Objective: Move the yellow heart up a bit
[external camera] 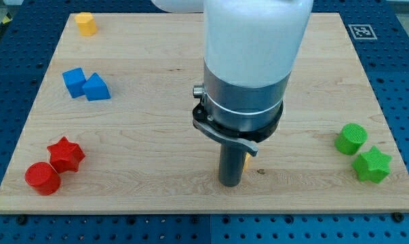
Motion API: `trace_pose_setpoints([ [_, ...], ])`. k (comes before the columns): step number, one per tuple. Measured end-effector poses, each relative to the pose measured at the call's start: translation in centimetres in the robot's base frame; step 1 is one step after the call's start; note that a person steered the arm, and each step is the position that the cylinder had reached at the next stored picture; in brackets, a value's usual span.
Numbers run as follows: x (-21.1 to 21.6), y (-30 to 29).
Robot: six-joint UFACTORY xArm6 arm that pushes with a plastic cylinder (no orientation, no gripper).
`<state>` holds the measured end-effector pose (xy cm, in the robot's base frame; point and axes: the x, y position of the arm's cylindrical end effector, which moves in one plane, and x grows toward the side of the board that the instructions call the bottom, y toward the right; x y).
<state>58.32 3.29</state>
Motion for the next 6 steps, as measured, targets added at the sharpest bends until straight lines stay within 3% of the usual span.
trace_pose_setpoints([
  [4, -0.4, 3.0],
  [6, -5.0, 2.0],
])
